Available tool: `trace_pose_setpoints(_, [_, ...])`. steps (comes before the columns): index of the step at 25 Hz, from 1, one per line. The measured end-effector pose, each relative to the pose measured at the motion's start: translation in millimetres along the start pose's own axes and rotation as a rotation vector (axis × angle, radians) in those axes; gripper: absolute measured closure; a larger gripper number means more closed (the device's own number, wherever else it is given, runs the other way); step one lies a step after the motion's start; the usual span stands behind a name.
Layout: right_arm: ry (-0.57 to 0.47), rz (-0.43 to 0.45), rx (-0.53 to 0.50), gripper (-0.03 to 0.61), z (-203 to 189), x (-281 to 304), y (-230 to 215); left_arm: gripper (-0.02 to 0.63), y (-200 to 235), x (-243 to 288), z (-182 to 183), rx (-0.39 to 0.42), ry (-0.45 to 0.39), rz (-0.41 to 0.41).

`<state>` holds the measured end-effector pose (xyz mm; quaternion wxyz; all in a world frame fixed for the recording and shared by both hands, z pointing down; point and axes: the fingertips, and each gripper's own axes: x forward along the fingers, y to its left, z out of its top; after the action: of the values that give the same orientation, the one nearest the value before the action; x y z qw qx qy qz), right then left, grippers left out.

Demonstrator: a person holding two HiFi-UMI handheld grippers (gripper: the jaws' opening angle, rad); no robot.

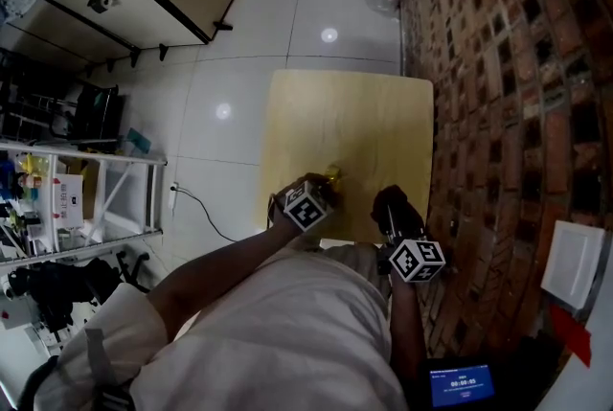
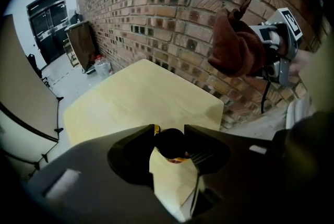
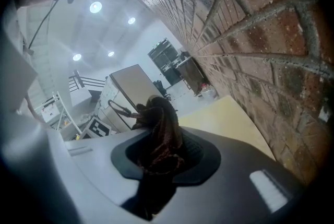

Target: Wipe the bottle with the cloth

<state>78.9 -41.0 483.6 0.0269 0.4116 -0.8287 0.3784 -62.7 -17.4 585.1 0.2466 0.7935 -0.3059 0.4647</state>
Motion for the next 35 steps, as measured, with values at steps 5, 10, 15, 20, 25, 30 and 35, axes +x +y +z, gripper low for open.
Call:
trace_pose_setpoints(5, [0.019, 0.005, -0.008, 0.495, -1.5, 5.8, -3.0, 0.416, -2.5, 1.1, 0.2, 0.028, 0.056, -0.072])
trace_pose_setpoints(10, [0.049, -0.003, -0.049, 0.495, -8.5, 13.4, -8.0, 0.416, 4.8, 1.7, -4.3, 0.029, 0.130, -0.133])
trace_pose_setpoints(15, [0.096, -0.005, -0.089, 0.495, -24.4, 24.6, -7.9, 0.416, 0.9, 2.0, -6.2, 0.074, 0.177, -0.210])
trace_pose_setpoints(20, [0.142, 0.010, -0.109, 0.495, -44.5, 40.6, -4.3, 0.414, -15.6, 4.6, 6.6, 0.204, 0.105, -0.214])
trace_pose_setpoints(25, [0.155, 0.011, -0.091, 0.495, -71.8, 52.9, 0.9, 0.387, -15.8, 6.4, 0.6, 0.318, 0.036, -0.127])
trace_pose_setpoints(30, [0.165, -0.004, -0.065, 0.495, -78.6, 57.8, -3.8, 0.354, -11.9, 0.2, 7.4, 0.345, -0.012, -0.089])
trace_pose_setpoints(35, [0.183, -0.039, -0.024, 0.495, -99.6, 63.6, -15.2, 0.354, -16.4, -5.0, 7.0, 0.373, -0.040, -0.092])
